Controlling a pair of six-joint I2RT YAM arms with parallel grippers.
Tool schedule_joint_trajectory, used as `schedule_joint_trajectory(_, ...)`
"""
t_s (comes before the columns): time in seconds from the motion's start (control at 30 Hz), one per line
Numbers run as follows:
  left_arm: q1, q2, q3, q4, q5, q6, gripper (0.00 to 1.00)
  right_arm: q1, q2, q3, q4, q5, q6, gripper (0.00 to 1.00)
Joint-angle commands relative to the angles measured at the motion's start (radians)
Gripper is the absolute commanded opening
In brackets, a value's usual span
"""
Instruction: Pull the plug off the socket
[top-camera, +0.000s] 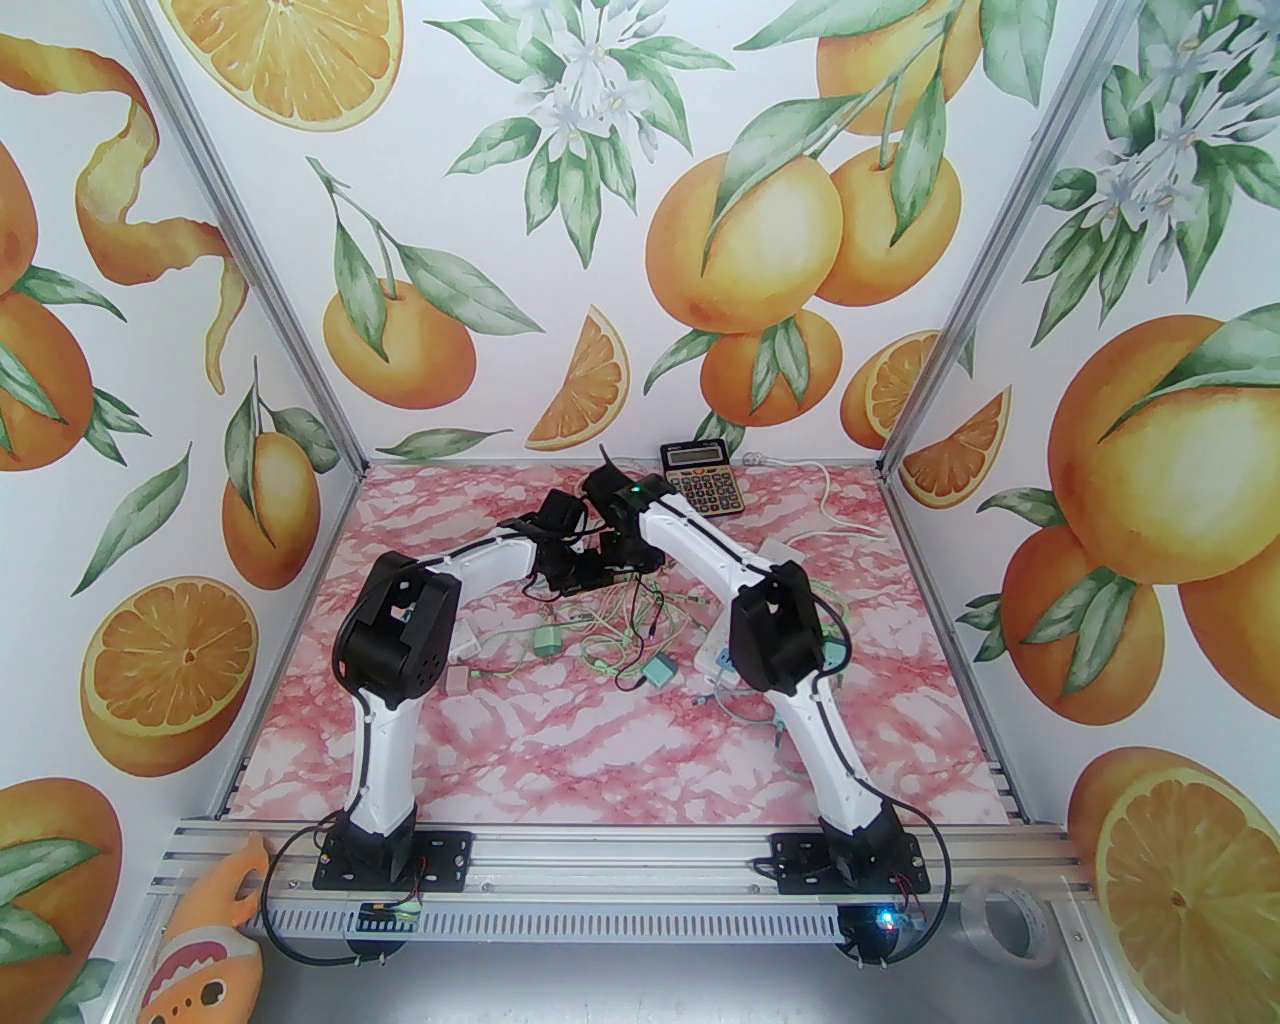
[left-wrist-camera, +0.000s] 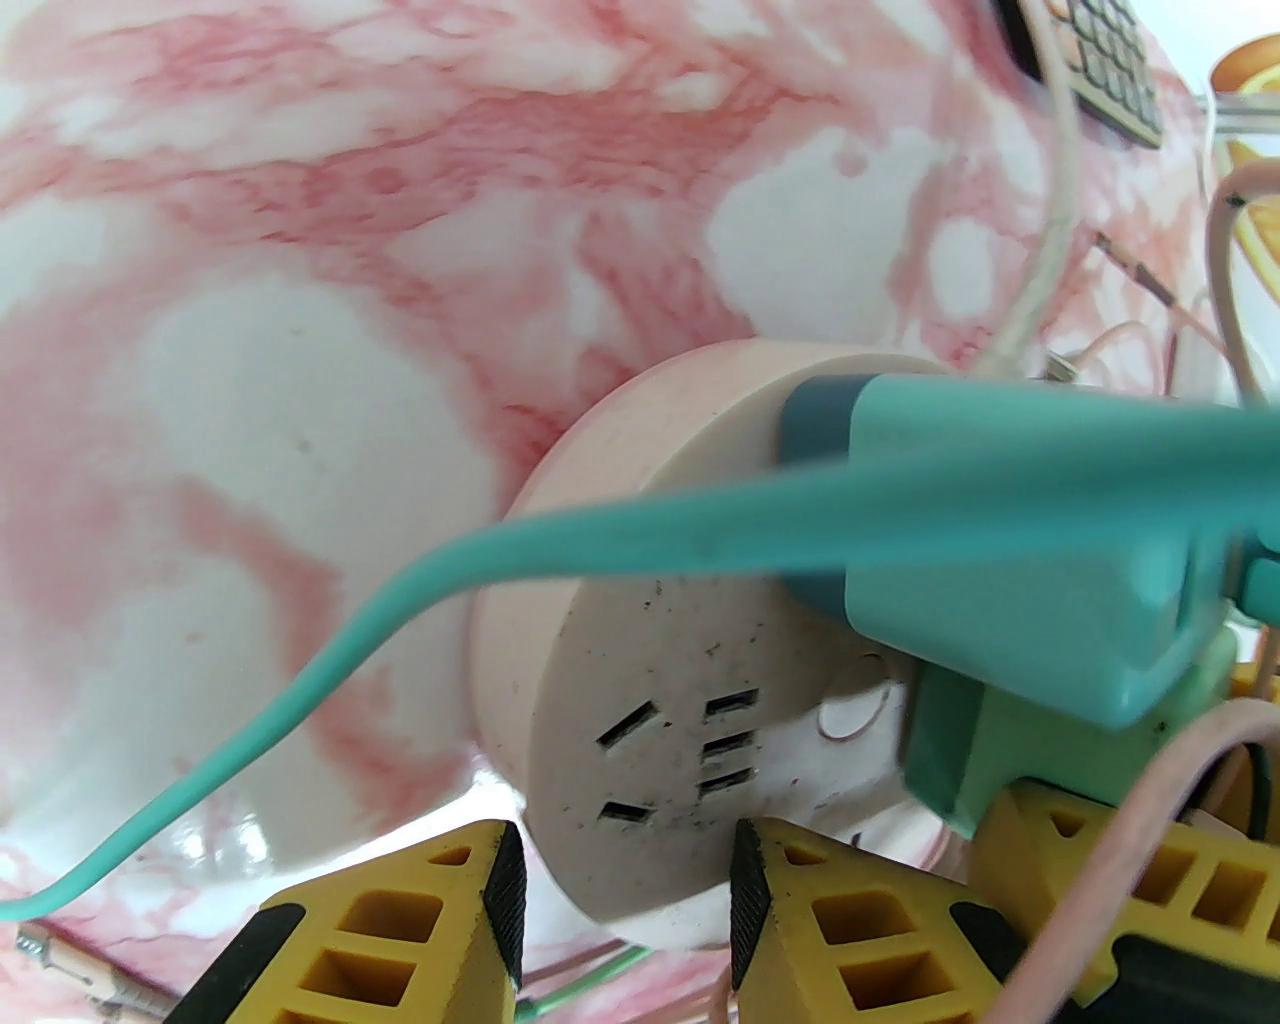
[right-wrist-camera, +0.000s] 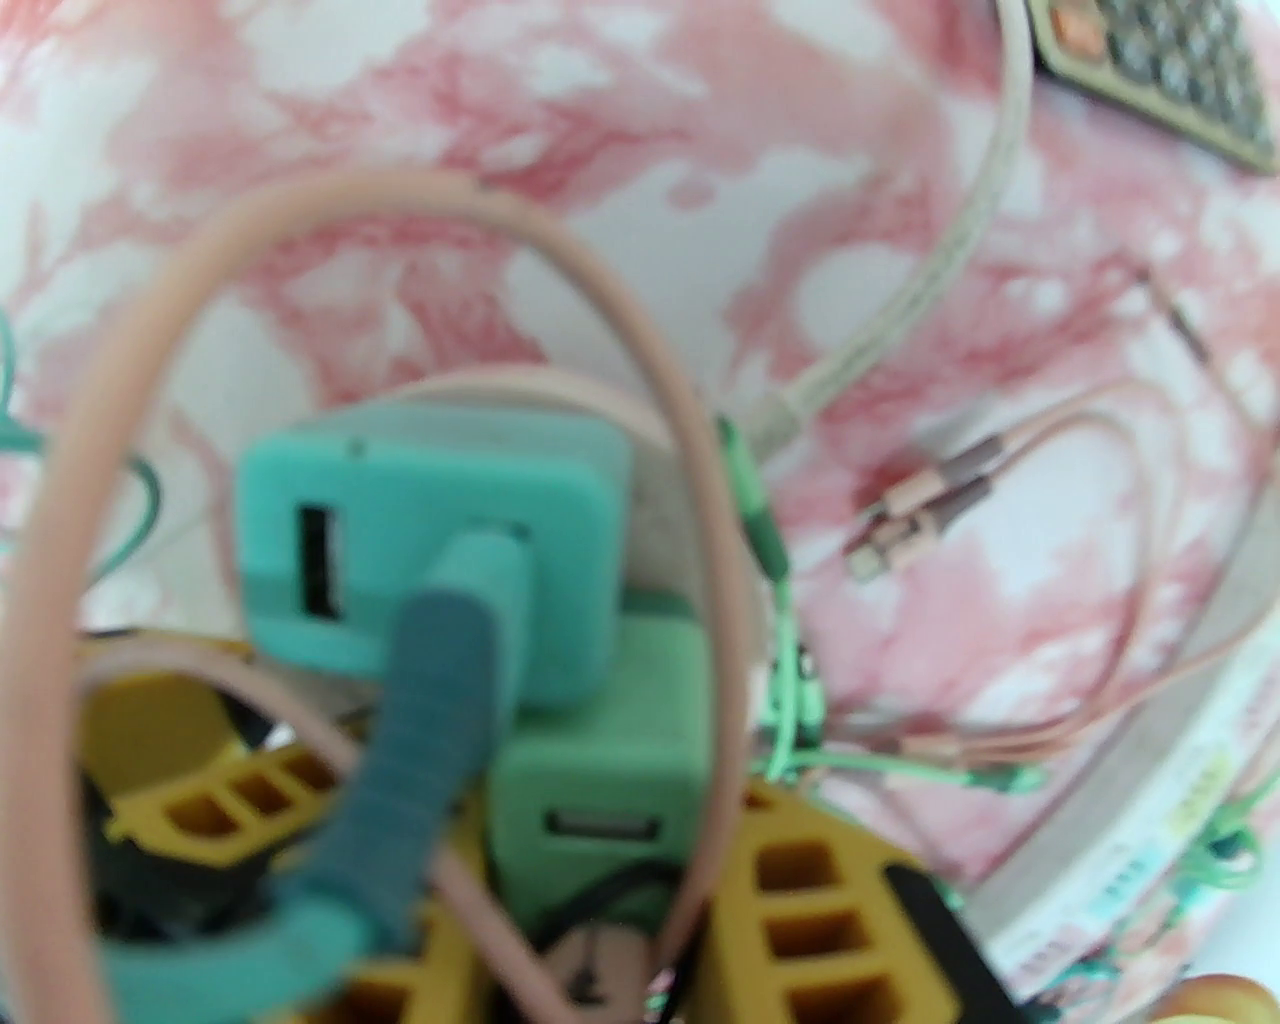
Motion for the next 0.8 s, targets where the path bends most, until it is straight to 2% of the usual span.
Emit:
schedule_joint_trajectory(0.0,-0.028,0.133,-0.043,-0.116,-0.094,0.027,0.19,0.094,0.008,0.022,-0.027,-0.082,-0.055,0.23)
schedule_joint_trajectory(0.23,-0.028,0.139,-0.042,-0.122,-0.096,0.028,0.19,0.027,-0.067,-0.048,0.039,-0.154,-0.022,0.23)
schedule_joint_trajectory(0.33,-0.028,0.144,-0.041,-0.126,-0.096,0.028,0.18,-0.074,-0.166,-0.207,0.186,-0.293,0.059,0.23)
schedule_joint_trajectory(0.5,-0.026,0.147,-0.044,-0.123,-0.093,0.026,0.17,-0.132,-0.205,-0.283,0.259,-0.383,0.119,0.24)
schedule_joint_trajectory(0.63,-0.026,0.149,-0.043,-0.121,-0.088,0.027,0.17,-0.121,-0.196,-0.275,0.258,-0.386,0.123,0.24)
schedule_joint_trajectory(0.77,-0.027,0.149,-0.037,-0.123,-0.086,0.028,0.17,-0.053,-0.124,-0.136,0.127,-0.266,0.041,0.24)
